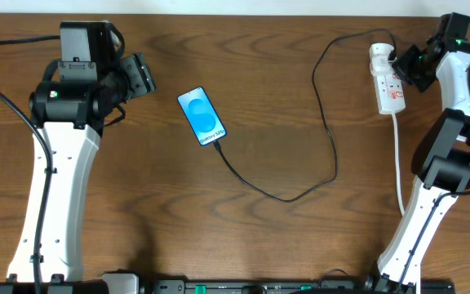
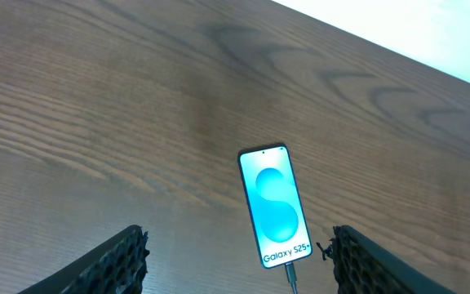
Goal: Plug charger to phone and switch on socket
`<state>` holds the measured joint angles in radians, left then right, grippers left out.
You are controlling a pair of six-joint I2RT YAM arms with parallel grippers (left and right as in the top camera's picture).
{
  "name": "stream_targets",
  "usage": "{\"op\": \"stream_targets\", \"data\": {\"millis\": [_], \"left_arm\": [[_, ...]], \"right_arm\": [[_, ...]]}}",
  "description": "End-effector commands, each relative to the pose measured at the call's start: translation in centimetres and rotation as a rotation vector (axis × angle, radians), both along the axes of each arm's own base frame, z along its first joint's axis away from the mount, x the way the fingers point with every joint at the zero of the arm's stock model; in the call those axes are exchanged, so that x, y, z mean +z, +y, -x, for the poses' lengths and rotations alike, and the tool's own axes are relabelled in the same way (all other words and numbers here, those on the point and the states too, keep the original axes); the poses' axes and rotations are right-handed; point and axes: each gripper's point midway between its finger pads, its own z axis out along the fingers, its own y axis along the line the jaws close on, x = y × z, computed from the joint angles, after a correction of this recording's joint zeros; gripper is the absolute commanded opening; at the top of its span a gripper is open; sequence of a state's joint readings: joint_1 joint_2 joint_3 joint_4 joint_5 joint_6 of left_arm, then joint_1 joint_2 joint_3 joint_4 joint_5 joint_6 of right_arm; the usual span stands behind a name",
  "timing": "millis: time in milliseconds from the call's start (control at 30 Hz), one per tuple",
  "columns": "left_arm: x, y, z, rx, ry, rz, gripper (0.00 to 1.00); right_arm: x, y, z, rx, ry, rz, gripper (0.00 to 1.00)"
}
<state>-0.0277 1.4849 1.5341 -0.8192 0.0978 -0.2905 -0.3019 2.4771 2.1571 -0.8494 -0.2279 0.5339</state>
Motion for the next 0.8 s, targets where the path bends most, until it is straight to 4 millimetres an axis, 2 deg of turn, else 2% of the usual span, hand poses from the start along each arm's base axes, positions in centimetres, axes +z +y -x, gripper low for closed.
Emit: {"op": "stream_targets", "data": {"millis": [0, 367, 533, 767], "left_arm": [[-0.5, 0.4, -0.1, 0.007, 0.015, -0.016, 0.73], [-0.5, 0.4, -0.1, 0.006, 0.017, -0.016, 0.73], [-0.5, 0.4, -0.1, 0.007, 0.017, -0.016, 0.73], [-0.5, 0.4, -0.1, 0.007, 0.016, -0.016, 0.73]], "right_arm": [[0.2, 4.9, -1.3, 0.098, -0.029, -0.084, 0.01], [0.1, 5.1, -1.2, 0.101, -0.022, -0.086, 0.01], [-0.6, 6.1, -1.0, 0.117, -0.007, -0.091, 0.01], [-0.5, 7.8, -1.2, 0.149, -0.011, -0.116, 0.01]]}}
